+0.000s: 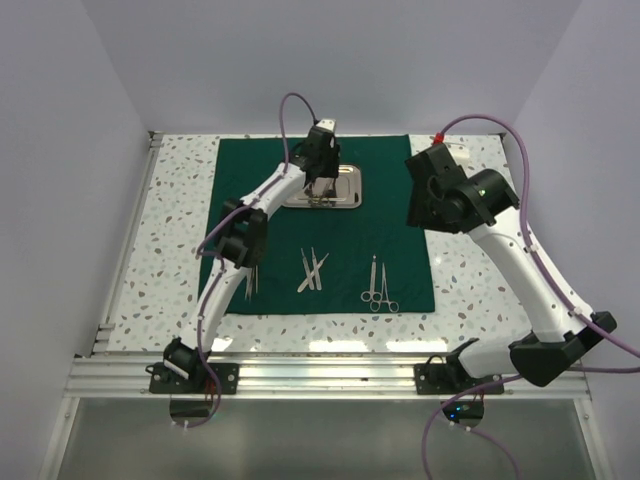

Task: Open and lay out the surgical kit
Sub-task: Pick up the medical item from the container.

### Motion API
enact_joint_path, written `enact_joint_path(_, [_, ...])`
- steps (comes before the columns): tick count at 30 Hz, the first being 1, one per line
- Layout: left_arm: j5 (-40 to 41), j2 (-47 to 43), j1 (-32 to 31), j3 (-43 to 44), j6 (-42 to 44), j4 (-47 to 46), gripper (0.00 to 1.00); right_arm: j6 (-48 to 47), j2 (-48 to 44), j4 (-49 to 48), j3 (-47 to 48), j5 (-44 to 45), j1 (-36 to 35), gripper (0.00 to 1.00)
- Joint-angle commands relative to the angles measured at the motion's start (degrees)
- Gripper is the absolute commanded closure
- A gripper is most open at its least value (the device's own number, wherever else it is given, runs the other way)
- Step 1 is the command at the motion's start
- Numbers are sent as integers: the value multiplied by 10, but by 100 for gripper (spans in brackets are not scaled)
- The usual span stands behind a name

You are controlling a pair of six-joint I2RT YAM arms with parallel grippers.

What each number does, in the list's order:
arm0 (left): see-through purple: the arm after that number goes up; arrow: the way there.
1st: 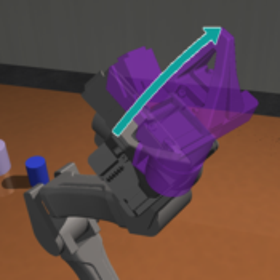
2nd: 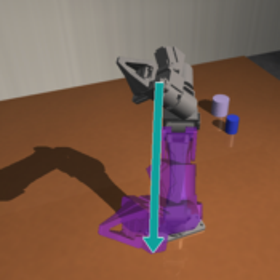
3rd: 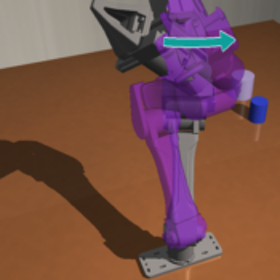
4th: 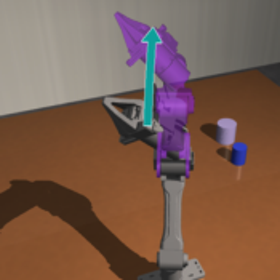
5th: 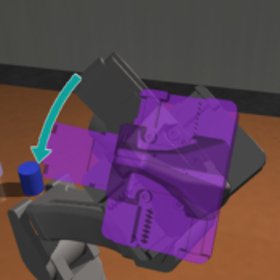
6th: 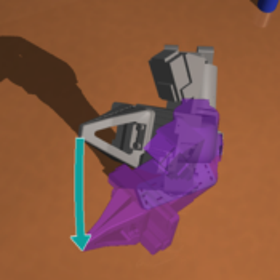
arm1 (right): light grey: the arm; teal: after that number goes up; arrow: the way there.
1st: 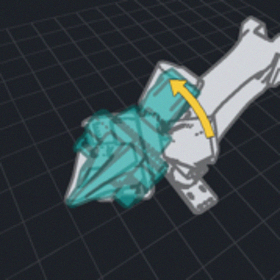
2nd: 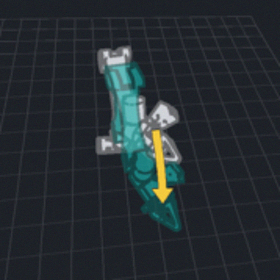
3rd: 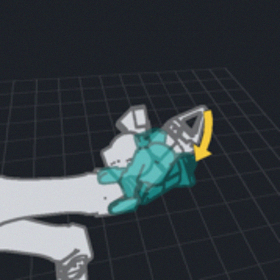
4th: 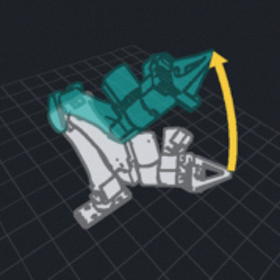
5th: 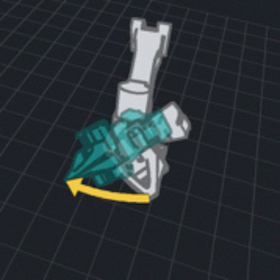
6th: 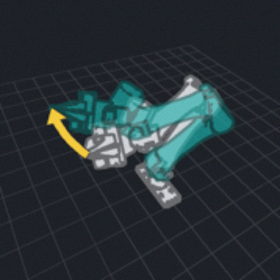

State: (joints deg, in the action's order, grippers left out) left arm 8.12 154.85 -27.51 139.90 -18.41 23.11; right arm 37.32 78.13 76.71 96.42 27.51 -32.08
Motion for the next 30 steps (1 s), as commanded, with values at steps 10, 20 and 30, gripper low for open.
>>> enact_joint_path(10, [62, 14, -30, -35, 50, -10, 48, -51, 2, 5, -4, 18, 2, 47])
enact_joint_path(20, [138, 10, -69, -52, 81, 4, 42, -99, -36, -8, -32, 15, 4, 46])
enact_joint_path(30, [131, -9, -19, -95, 25, 83, 59, -124, -58, -25, -55, 12, 6, 46])
